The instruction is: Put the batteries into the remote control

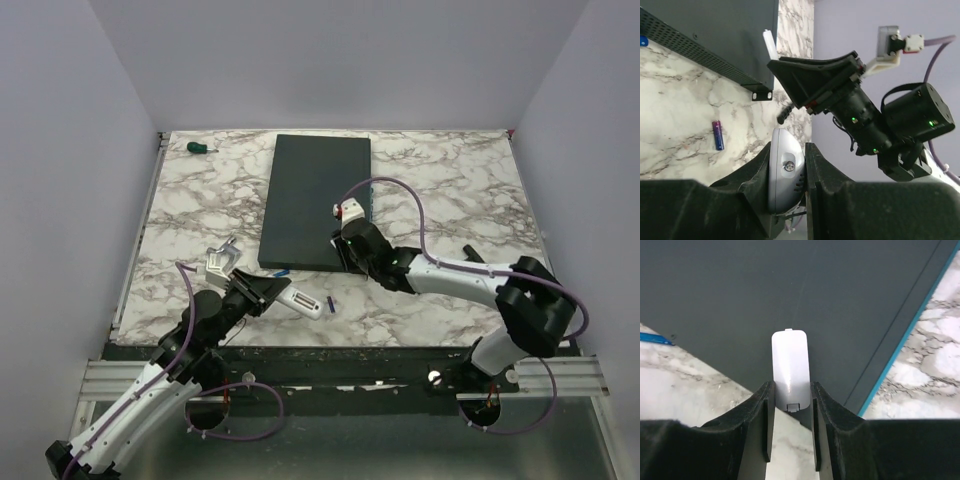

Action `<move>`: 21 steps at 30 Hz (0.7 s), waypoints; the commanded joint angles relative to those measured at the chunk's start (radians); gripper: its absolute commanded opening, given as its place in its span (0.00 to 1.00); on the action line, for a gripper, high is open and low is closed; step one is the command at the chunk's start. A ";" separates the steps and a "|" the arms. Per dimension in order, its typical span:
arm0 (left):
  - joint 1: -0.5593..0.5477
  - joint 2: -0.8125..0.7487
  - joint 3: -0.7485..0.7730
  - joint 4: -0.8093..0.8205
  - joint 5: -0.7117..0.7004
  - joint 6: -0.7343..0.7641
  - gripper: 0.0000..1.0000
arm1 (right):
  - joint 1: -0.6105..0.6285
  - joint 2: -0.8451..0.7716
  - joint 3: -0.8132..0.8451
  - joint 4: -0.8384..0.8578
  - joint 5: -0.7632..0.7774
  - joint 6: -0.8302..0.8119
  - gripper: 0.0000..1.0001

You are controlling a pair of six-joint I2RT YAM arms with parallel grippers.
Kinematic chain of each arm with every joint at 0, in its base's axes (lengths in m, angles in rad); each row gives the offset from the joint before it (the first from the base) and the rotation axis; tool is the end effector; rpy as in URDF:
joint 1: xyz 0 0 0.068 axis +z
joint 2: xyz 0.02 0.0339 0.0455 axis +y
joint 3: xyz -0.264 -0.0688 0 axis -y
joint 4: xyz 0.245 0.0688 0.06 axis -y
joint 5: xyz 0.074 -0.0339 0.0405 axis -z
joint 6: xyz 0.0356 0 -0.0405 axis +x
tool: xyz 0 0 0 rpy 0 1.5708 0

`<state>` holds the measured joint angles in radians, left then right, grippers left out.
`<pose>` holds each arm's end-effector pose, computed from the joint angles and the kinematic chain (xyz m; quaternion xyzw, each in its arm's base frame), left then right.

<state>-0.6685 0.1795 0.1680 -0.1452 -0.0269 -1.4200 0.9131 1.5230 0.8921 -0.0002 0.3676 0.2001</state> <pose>0.0902 -0.0700 0.2007 -0.2871 0.7040 -0.5564 0.3353 0.2101 0.2511 0.2179 -0.2284 0.8504 0.0968 0.4640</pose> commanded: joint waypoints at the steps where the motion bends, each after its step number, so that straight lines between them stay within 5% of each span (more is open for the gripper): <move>1: 0.006 -0.023 0.052 -0.065 -0.030 0.064 0.00 | -0.033 0.084 -0.014 0.146 -0.077 -0.028 0.37; 6: 0.008 -0.031 0.061 -0.045 -0.021 0.095 0.00 | -0.050 0.154 0.006 0.173 -0.090 -0.042 0.40; 15: 0.015 -0.022 0.086 -0.071 -0.031 0.103 0.00 | -0.054 0.146 0.013 0.162 -0.117 -0.042 0.72; 21: 0.030 -0.005 0.118 -0.099 -0.035 0.126 0.00 | -0.054 0.012 -0.027 0.124 -0.132 -0.039 0.75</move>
<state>-0.6575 0.1673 0.2386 -0.2310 -0.0433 -1.3235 0.8616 1.6447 0.8909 0.1341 0.2699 0.1635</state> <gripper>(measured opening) 0.255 0.748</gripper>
